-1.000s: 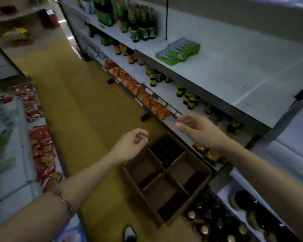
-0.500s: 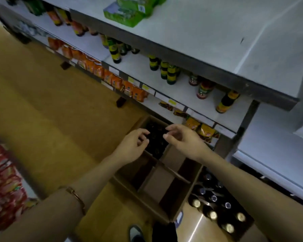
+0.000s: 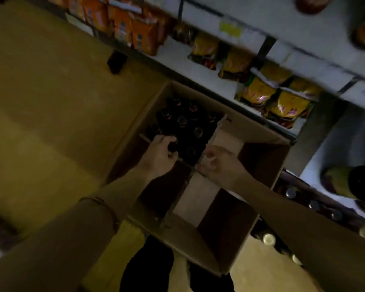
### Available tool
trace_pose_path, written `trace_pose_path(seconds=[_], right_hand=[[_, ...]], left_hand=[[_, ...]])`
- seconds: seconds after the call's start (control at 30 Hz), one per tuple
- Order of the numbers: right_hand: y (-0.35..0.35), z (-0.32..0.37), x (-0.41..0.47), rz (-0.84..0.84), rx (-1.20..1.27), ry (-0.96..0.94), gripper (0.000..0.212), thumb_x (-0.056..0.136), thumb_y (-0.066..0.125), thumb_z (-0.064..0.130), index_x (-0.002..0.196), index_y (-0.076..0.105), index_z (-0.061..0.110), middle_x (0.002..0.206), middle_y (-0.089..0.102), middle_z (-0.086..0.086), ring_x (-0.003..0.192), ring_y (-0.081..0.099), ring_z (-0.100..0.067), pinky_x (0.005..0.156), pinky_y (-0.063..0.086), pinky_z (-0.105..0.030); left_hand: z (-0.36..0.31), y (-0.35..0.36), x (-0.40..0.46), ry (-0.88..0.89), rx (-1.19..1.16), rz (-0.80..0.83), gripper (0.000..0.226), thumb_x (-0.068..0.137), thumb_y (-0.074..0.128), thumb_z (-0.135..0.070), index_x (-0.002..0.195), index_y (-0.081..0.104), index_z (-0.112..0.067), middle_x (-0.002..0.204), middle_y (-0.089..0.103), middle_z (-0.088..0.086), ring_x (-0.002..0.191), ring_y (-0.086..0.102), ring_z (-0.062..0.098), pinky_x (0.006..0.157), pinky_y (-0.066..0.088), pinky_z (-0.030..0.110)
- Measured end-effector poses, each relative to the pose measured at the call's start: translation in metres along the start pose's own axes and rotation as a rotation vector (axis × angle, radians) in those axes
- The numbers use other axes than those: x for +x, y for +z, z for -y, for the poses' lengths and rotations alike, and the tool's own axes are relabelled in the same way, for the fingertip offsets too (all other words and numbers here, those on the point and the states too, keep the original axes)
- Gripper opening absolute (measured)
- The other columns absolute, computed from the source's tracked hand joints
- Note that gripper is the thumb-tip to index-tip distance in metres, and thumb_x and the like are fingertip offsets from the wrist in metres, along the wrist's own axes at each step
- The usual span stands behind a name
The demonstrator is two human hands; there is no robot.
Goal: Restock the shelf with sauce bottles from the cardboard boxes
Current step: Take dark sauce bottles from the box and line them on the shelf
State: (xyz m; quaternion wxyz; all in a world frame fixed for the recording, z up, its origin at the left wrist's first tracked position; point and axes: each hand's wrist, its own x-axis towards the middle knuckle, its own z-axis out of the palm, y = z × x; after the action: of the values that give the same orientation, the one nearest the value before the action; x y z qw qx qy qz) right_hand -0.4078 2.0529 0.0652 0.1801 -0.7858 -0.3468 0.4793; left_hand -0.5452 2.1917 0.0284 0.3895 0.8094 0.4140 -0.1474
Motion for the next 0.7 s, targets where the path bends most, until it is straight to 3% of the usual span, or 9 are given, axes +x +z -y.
trace_pose_path(seconds=[0.13, 0.23, 0.3, 0.43, 0.57, 0.7], right_hand=[[0.032, -0.035, 0.052, -0.014, 0.044, 0.009, 0.046, 0.092, 0.065, 0.026, 0.132, 0.048, 0.012, 0.126, 0.048, -0.008, 0.116, 0.051, -0.025, 0.098, 0.046, -0.040], [0.053, -0.053, 0.091, -0.028, -0.037, -0.013, 0.051, 0.093, 0.063, 0.022, 0.139, 0.044, 0.010, 0.137, 0.048, -0.012, 0.123, 0.050, -0.027, 0.094, 0.039, -0.026], [0.063, -0.061, 0.115, 0.000, -0.138, -0.044, 0.054, 0.092, 0.062, 0.020, 0.142, 0.043, 0.012, 0.138, 0.051, -0.012, 0.123, 0.051, -0.028, 0.094, 0.036, -0.023], [0.072, -0.069, 0.146, 0.002, -0.415, -0.133, 0.047, 0.089, 0.064, 0.026, 0.134, 0.053, 0.020, 0.131, 0.058, -0.006, 0.118, 0.055, -0.026, 0.104, 0.033, -0.036], [0.075, -0.074, 0.150, -0.068, -0.609, -0.239, 0.046, 0.091, 0.061, 0.040, 0.134, 0.053, 0.027, 0.135, 0.057, 0.003, 0.118, 0.054, -0.021, 0.098, 0.021, -0.031], [0.065, -0.074, 0.155, -0.060, -0.724, -0.321, 0.050, 0.085, 0.064, 0.052, 0.131, 0.055, 0.032, 0.129, 0.058, 0.009, 0.123, 0.045, -0.021, 0.094, 0.013, -0.037]], left_hand=[[0.029, 0.023, 0.051, -0.001, 0.103, 0.034, 0.062, 0.096, 0.054, -0.023, 0.149, 0.025, -0.009, 0.152, 0.024, 0.013, 0.141, 0.025, 0.030, 0.116, 0.027, 0.039], [0.043, 0.040, 0.086, -0.005, 0.128, 0.030, 0.067, 0.096, 0.054, -0.023, 0.151, 0.018, -0.008, 0.153, 0.025, 0.015, 0.141, 0.026, 0.032, 0.114, 0.029, 0.041], [0.050, 0.051, 0.101, 0.003, 0.107, 0.023, 0.062, 0.095, 0.056, -0.019, 0.149, 0.026, -0.011, 0.148, 0.035, 0.013, 0.134, 0.037, 0.029, 0.108, 0.034, 0.035], [0.065, 0.058, 0.118, 0.093, 0.050, -0.058, 0.042, 0.082, 0.074, -0.016, 0.122, 0.060, -0.015, 0.124, 0.059, 0.004, 0.114, 0.055, 0.019, 0.091, 0.042, 0.024], [0.075, 0.046, 0.137, 0.311, 0.190, 0.164, 0.039, 0.071, 0.083, -0.014, 0.108, 0.070, -0.012, 0.122, 0.053, 0.008, 0.112, 0.053, 0.021, 0.090, 0.035, 0.018], [0.076, 0.039, 0.157, 0.421, 0.335, 0.363, 0.052, 0.071, 0.083, -0.015, 0.119, 0.066, -0.008, 0.131, 0.043, 0.016, 0.121, 0.046, 0.029, 0.102, 0.038, 0.034]])
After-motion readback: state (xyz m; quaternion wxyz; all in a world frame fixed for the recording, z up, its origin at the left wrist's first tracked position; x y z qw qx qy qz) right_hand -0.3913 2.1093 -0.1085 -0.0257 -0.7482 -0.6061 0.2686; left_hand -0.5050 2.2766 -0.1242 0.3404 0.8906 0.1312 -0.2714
